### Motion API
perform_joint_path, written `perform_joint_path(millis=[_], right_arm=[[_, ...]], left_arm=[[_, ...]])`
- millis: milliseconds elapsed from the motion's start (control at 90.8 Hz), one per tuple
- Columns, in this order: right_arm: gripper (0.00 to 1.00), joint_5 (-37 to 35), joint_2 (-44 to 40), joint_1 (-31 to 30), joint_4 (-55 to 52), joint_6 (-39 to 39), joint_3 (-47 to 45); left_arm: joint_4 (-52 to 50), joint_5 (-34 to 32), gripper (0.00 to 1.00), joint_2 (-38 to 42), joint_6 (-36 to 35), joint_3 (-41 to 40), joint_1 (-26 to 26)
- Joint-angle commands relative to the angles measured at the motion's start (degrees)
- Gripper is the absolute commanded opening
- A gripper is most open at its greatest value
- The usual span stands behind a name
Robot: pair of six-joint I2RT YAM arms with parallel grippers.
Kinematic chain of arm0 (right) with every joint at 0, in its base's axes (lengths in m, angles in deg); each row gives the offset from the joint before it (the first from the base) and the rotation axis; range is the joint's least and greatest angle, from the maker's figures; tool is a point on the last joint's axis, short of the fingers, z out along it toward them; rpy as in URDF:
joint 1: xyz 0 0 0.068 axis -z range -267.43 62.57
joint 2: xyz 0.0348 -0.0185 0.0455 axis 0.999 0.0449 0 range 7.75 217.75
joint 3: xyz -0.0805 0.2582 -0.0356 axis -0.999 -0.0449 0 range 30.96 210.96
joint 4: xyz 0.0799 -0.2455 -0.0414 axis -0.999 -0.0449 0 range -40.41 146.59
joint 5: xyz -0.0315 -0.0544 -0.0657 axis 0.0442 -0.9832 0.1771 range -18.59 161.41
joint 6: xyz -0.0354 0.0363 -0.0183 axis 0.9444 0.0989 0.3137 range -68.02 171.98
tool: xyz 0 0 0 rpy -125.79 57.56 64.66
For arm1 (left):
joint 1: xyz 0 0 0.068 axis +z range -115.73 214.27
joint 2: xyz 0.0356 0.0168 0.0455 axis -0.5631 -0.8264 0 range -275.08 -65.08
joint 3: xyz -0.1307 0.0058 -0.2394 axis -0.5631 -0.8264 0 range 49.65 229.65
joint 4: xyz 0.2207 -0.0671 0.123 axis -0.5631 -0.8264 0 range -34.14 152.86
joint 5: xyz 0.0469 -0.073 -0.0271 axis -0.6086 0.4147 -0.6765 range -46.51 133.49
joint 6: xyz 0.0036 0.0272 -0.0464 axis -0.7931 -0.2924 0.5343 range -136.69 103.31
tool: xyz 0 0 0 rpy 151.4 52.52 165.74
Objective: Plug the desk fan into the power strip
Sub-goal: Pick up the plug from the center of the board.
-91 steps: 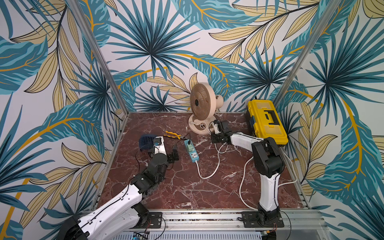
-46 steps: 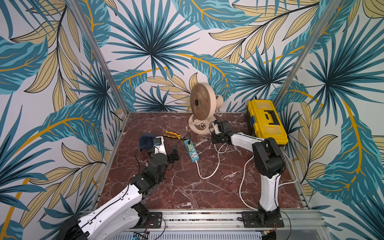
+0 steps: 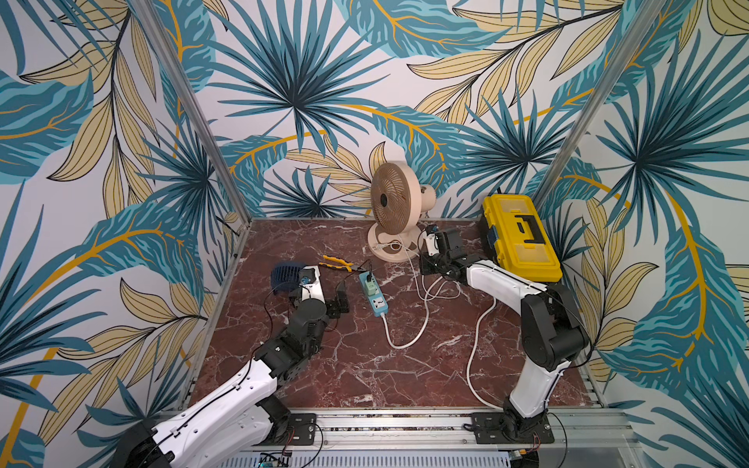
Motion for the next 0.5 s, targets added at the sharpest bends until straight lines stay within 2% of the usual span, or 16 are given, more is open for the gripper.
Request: perform_joint_path(millis=[0,209,353,408,485], right_arm=[[0.0,1.6,-3.7,0.1,-2.6,0.7,-2.6],[0.0,1.6,-11.4,0.0,-6.6,0.5,-4.0],[0.0,3.1,-15.5,0.0,-10.4,1.5,-2.4],[0.0,4.2,-16.4,0.0,-12.1,2.0,-1.2],[0.0,5.5,-18.1,0.0,-14.0,2.3,0.0]], left_arm=[[0.8,1.0,1.0,0.5,-1.1,0.2,0.3],[1.7,5.5,1.0,-1.6,-1.7,1.2,0.3],[2.2,12.2,1.0,-3.5,-4.0,2.6,0.2],[2.9,14.7,1.0,-4.0,-5.9,3.1,-1.1],[3.7,14.2,1.0,-4.7,-8.0,3.9,-3.5]])
